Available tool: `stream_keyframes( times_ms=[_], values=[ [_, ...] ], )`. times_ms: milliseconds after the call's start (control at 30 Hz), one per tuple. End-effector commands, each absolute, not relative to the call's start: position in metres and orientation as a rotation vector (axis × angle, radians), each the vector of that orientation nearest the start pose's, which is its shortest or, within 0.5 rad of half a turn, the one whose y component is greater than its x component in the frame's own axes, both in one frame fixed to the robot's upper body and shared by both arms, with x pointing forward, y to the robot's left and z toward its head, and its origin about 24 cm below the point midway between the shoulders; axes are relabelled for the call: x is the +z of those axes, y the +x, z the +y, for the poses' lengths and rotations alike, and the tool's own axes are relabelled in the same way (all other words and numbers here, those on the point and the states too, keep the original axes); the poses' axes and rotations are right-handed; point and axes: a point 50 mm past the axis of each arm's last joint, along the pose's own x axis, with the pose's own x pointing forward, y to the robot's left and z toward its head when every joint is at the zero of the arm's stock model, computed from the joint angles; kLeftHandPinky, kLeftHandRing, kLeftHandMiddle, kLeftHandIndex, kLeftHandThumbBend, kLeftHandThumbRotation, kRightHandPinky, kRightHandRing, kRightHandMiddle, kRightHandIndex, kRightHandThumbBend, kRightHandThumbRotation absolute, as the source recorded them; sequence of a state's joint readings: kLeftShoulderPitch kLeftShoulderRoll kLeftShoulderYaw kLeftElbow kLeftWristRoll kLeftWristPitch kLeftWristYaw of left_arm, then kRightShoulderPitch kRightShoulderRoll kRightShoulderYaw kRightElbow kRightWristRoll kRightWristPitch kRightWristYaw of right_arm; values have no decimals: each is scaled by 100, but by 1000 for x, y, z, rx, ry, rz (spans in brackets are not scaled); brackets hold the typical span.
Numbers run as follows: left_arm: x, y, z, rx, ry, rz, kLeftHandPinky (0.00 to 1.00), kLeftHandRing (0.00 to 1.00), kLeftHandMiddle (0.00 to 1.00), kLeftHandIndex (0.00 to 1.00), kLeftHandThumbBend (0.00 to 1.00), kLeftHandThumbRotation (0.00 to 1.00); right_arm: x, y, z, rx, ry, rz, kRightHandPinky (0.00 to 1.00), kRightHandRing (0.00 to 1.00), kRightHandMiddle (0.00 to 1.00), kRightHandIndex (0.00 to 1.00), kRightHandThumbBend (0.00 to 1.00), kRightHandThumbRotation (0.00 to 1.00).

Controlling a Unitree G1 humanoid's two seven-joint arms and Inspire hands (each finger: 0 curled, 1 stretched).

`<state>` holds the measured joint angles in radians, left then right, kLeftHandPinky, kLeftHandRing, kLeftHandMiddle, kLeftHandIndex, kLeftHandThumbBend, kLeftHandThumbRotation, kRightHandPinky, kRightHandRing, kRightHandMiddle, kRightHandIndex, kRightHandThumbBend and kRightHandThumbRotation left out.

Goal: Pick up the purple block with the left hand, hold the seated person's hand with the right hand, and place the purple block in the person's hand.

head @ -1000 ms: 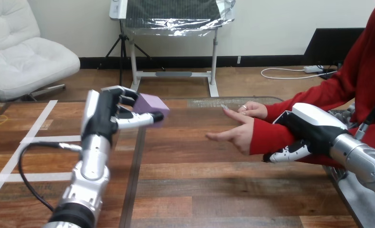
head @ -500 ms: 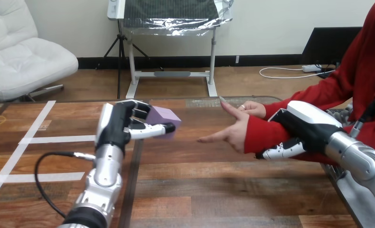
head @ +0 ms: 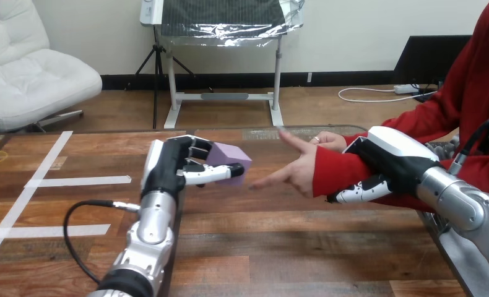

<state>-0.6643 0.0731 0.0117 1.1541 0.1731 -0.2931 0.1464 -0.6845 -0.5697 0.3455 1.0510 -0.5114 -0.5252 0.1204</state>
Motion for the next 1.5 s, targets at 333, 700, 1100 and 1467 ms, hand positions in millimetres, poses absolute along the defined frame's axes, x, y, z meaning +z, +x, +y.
stream_keyframes(
  times_ms=[333,700,1100,1467],
  values=[
    [51,373,98,-95,238,59,34,39,43,43,76,0,107,375,-185,458,-1080,-170,20,23,28,27,62,35],
    [57,374,82,-124,236,43,36,40,44,43,76,0,106,376,-178,467,-1073,-176,24,27,31,31,62,36],
    [66,376,67,-153,224,25,37,42,45,44,74,0,105,375,-174,472,-1069,-178,27,31,35,36,62,37],
    [72,377,56,-192,202,23,34,39,43,43,75,0,104,375,-173,469,-1056,-179,26,29,33,35,61,34]
  ],
)
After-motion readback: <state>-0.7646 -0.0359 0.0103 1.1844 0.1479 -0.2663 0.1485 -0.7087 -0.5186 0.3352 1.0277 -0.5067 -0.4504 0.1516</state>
